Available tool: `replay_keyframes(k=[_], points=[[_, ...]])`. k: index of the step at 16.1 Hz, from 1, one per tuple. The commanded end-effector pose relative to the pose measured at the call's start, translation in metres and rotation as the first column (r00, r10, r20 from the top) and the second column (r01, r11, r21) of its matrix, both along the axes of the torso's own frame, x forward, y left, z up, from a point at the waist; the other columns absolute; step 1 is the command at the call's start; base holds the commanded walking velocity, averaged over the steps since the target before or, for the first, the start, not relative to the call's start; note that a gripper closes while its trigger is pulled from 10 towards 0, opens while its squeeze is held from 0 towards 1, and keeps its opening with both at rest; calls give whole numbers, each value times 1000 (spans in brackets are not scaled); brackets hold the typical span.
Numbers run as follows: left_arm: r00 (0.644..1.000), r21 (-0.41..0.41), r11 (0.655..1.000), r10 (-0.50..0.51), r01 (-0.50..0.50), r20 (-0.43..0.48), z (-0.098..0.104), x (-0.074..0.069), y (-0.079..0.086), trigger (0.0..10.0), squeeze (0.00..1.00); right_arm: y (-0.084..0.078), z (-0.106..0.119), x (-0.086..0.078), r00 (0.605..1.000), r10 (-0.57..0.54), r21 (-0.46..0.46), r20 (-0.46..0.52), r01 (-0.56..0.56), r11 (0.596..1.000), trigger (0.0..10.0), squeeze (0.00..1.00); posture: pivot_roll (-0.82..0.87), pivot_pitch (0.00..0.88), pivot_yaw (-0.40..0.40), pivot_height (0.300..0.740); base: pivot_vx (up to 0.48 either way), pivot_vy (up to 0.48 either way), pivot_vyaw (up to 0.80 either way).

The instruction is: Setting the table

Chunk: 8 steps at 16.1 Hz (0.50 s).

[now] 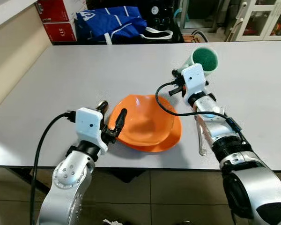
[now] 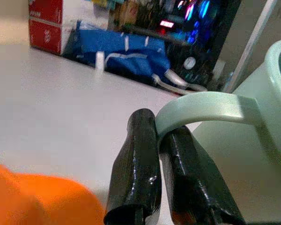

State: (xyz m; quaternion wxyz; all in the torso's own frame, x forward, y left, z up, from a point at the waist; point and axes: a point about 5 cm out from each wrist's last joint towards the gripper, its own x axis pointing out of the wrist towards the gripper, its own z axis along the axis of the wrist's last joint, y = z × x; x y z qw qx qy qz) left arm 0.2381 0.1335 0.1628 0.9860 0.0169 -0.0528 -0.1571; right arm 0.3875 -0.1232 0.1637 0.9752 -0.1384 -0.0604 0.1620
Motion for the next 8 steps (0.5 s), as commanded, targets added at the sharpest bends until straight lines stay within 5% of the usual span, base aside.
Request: replay_keyframes(k=[1, 8], points=[[1000, 9, 1000, 15, -15, 1, 2, -3, 4, 10000, 0, 5, 9, 3, 1000, 17, 17, 17, -17, 1000, 10000, 0, -24, 62, 71, 740, 0, 0, 0], [999, 21, 999, 44, -44, -14, 5, -12, 12, 10000, 0, 15, 5, 7, 998, 47, -35, -32, -48, 998, 10000, 0, 12, 82, 72, 740, 0, 0, 0]])
